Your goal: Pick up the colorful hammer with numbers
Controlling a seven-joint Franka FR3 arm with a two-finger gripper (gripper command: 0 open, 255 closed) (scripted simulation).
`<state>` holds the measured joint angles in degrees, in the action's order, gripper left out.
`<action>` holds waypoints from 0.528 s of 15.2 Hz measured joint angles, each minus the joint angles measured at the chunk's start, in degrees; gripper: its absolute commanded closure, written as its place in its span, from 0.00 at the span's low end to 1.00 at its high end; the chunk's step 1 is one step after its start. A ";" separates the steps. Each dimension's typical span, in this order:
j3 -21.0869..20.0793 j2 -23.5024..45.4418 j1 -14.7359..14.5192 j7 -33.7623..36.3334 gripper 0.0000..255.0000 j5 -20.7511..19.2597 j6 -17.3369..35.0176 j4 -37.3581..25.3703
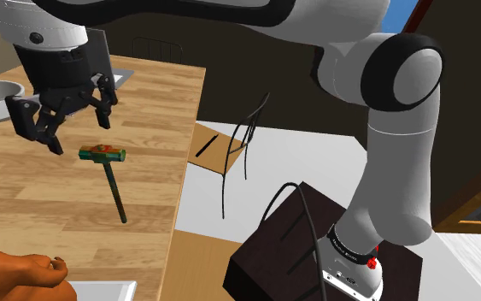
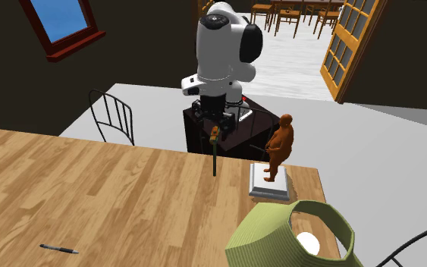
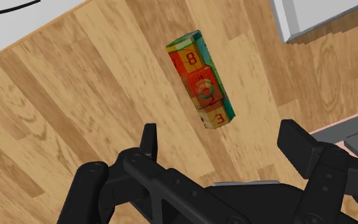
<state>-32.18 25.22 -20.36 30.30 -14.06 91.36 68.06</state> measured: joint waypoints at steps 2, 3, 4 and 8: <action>0.13 0.91 -0.35 0.21 0.00 -0.43 0.77 -0.04; 0.16 0.97 -0.28 0.29 0.00 -0.46 1.43 0.59; 0.14 0.74 -0.03 0.32 0.00 -0.36 2.31 1.71; 0.18 0.35 0.64 0.42 1.00 -0.20 5.12 4.95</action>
<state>-32.00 25.57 -19.72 30.71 -14.26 96.48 73.00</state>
